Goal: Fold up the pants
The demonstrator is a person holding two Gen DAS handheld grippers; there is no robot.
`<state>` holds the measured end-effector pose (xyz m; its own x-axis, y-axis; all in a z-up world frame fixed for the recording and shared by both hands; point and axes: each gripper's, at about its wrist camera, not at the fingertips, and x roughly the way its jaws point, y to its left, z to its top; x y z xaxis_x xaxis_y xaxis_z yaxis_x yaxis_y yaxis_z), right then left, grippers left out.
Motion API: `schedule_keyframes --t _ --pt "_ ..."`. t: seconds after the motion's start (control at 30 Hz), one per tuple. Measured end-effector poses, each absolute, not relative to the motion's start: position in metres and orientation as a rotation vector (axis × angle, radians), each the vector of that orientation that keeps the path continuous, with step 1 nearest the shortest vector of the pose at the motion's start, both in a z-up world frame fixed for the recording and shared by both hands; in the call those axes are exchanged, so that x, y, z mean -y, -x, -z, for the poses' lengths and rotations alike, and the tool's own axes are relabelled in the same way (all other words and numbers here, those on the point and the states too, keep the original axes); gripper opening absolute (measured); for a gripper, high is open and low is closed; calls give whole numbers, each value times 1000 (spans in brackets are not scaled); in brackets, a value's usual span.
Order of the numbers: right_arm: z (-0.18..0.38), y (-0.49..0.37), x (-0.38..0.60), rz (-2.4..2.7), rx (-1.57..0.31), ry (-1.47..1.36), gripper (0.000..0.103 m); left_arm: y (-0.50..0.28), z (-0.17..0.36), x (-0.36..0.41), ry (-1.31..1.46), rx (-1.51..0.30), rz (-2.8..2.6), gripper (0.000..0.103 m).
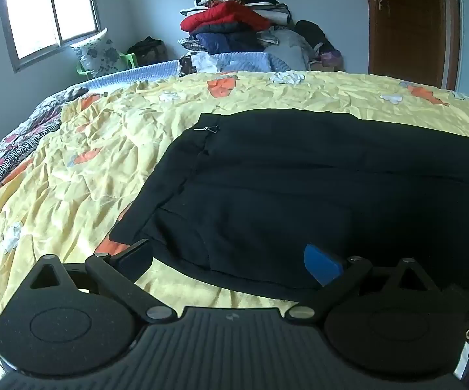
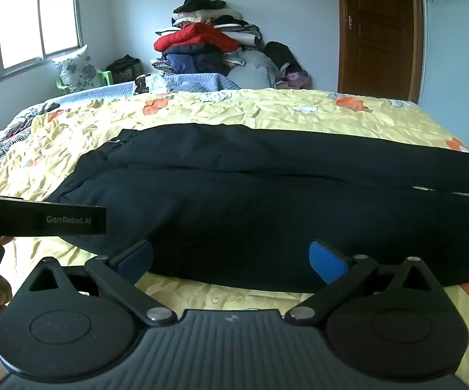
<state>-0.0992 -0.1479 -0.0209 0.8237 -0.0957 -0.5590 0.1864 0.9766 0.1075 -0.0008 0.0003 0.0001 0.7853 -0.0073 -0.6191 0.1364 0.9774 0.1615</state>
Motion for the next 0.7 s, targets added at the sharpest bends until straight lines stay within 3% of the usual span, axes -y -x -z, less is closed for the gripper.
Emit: schedule_keyframes --t 0.7 --pt "20 98 148 157 -591 -154 103 -3 3 -2 -207 -676 74 101"
